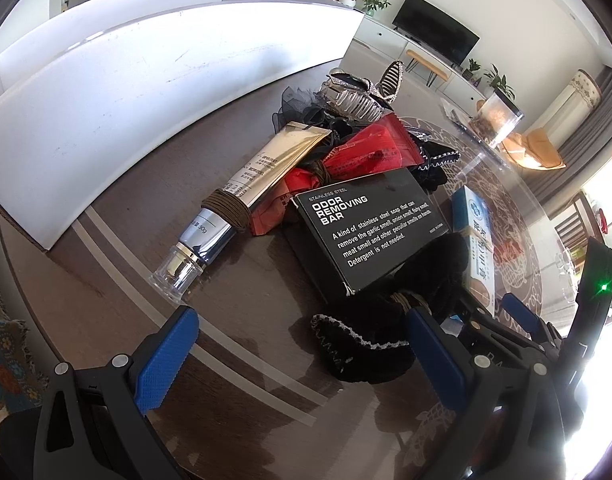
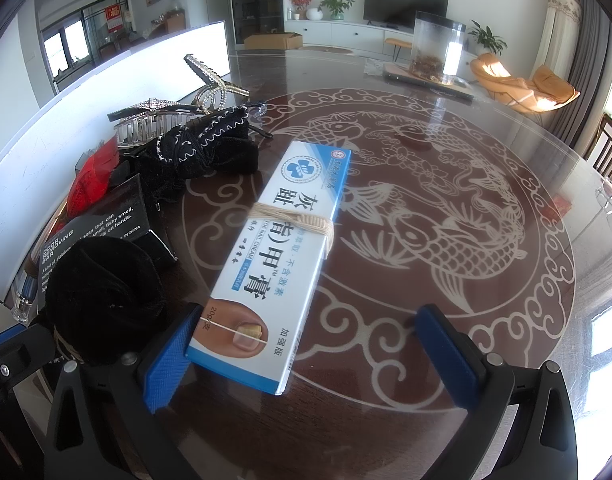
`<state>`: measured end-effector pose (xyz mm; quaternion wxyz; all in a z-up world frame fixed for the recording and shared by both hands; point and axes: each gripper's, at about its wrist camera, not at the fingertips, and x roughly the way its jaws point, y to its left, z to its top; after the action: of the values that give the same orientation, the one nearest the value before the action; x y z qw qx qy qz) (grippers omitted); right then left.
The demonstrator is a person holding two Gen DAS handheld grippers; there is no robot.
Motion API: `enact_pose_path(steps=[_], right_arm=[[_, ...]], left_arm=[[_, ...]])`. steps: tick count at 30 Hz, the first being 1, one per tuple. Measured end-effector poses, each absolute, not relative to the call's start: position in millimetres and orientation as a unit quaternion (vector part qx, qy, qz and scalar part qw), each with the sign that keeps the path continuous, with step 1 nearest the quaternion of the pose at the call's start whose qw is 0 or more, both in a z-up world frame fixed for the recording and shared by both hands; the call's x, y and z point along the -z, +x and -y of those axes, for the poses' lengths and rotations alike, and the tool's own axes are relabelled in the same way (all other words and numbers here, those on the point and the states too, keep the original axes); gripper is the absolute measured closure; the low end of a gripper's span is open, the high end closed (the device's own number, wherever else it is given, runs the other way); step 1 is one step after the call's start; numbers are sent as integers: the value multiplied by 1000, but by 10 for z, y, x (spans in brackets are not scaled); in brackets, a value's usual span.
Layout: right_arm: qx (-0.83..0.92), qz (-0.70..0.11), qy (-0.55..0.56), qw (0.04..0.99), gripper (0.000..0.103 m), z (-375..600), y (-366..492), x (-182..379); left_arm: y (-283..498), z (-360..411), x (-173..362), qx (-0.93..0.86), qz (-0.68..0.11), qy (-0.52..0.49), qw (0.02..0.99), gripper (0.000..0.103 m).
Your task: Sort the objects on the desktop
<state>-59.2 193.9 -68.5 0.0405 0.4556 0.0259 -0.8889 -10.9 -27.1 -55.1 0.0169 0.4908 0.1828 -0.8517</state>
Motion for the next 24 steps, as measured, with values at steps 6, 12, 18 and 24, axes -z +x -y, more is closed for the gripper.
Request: enact_pose_path(steps=[6, 12, 18, 24], right_arm=[[889, -26, 456, 40, 0, -1938, -592, 685], [889, -26, 456, 41, 0, -1937, -593, 685], [889, -26, 456, 41, 0, -1937, -593, 685], [889, -26, 456, 41, 0, -1937, -593, 685]], left_arm=[[-109, 272, 552, 851, -184, 491, 17, 0], [-96, 260, 539, 853, -181, 488, 22, 0], [-87, 269, 531, 854, -183, 486, 26, 0], [-95, 278, 538, 854, -182, 486, 26, 0]])
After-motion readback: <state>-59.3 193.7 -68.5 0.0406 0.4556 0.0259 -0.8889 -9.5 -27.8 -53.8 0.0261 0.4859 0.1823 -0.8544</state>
